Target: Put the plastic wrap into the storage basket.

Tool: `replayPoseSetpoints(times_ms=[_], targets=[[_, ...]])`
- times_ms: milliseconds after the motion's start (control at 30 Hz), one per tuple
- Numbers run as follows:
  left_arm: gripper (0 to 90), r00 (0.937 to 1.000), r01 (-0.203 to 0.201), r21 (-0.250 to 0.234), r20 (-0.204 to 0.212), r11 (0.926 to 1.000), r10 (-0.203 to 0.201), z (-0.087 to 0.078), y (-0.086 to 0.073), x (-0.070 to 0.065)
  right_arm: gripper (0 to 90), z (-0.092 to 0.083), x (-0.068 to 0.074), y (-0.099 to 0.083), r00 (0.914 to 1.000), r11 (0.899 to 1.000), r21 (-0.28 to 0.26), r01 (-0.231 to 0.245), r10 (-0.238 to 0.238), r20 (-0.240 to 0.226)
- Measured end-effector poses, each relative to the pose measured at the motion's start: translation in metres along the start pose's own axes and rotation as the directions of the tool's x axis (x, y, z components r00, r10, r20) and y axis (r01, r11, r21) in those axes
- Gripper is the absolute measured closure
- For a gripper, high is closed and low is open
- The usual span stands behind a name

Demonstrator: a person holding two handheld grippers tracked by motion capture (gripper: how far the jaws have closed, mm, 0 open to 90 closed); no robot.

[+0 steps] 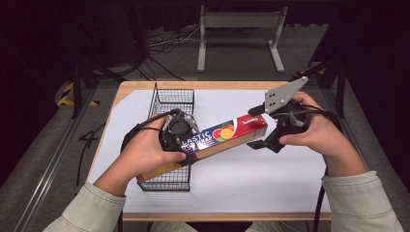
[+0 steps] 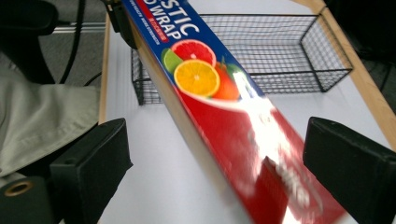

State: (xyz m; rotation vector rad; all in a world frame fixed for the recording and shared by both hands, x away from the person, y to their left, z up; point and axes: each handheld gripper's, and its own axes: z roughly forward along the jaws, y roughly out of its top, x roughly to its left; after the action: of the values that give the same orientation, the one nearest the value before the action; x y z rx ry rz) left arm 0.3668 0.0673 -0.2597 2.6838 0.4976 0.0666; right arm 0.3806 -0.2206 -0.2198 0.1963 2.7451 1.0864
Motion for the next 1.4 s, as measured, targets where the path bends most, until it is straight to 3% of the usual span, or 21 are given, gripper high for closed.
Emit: replayPoseSetpoints(times_ms=[100,200,367,467,600,667,767,800,933,1000,1033,1067,1200,1267,1333,1400], targets=[[40.7,0.9976,0.064,-0.003,-0.025,0.998,-0.064,-0.002,-0.004,0.006,8.5,-0.006,-0.006,-0.004,0.9992,1.0,-0.01,-0.029,0.029,0.029],[40.7,0.9899,0.138,-0.013,-0.031,0.9904,-0.138,-0.003,-0.008,0.011,8.9,-0.01,-0.012,-0.008,0.9965,0.998,-0.009,-0.059,0.059,0.059],[40.6,0.9691,0.235,-0.046,-0.066,0.9709,-0.238,-0.005,-0.015,0.019,9.9,-0.015,-0.022,-0.019,0.9785,0.99,-0.011,-0.143,0.143,0.148],[40.7,0.9508,0.296,-0.07,-0.073,0.9526,-0.301,-0.007,-0.018,0.023,11.3,-0.017,-0.027,-0.026,0.9632,0.982,-0.018,-0.187,0.187,0.193],[40.7,0.9268,0.355,-0.091,-0.096,0.9304,-0.363,-0.008,-0.023,0.03,12.0,-0.017,-0.032,-0.036,0.9528,0.976,-0.035,-0.216,0.218,0.211],[40.7,0.9192,0.369,-0.096,-0.11,0.9245,-0.378,-0.008,-0.024,0.033,12.3,-0.016,-0.034,-0.039,0.9477,0.973,-0.029,-0.227,0.228,0.224],[40.6,0.8888,0.428,-0.108,-0.131,0.8975,-0.439,-0.007,-0.028,0.04,12.3,-0.014,-0.036,-0.044,0.9434,0.971,-0.017,-0.238,0.235,0.234],[40.6,0.8888,0.428,-0.108,-0.131,0.8975,-0.439,-0.007,-0.028,0.04,12.3,-0.014,-0.036,-0.044,0.9434,0.971,-0.017,-0.238,0.235,0.234],[40.6,0.8545,0.48,-0.134,-0.152,0.867,-0.497,-0.007,-0.031,0.047,12.4,-0.011,-0.04,-0.051,0.9343,0.968,-0.002,-0.253,0.244,0.259],[40.5,0.8521,0.476,-0.146,-0.168,0.8673,-0.496,-0.007,-0.032,0.049,12.4,-0.009,-0.042,-0.054,0.93,0.965,-0.009,-0.262,0.255,0.265],[40.4,0.8461,0.484,-0.157,-0.166,0.8605,-0.507,-0.007,-0.032,0.051,12.4,-0.009,-0.043,-0.056,0.9261,0.963,-0.008,-0.268,0.26,0.273],[40.4,0.8342,0.503,-0.167,-0.162,0.8479,-0.527,-0.007,-0.033,0.052,12.4,-0.008,-0.044,-0.058,0.9219,0.962,-0.01,-0.273,0.265,0.282],[40.4,0.7975,0.54,-0.176,-0.205,0.8229,-0.567,-0.006,-0.033,0.055,12.0,-0.004,-0.049,-0.066,0.9007,0.953,-0.02,-0.302,0.292,0.322],[40.4,0.7891,0.549,-0.181,-0.209,0.8159,-0.577,-0.006,-0.034,0.056,11.9,0.0,-0.051,-0.071,0.8899,0.95,-0.027,-0.311,0.301,0.343],[40.4,0.7749,0.564,-0.198,-0.208,0.8017,-0.597,-0.006,-0.036,0.057,11.8,0.003,-0.053,-0.076,0.8774,0.947,-0.033,-0.32,0.31,0.366],[40.3,0.765,0.571,-0.205,-0.217,0.7945,-0.606,-0.006,-0.037,0.058,11.1,0.005,-0.055,-0.081,0.865,0.942,-0.045,-0.333,0.324,0.383]])
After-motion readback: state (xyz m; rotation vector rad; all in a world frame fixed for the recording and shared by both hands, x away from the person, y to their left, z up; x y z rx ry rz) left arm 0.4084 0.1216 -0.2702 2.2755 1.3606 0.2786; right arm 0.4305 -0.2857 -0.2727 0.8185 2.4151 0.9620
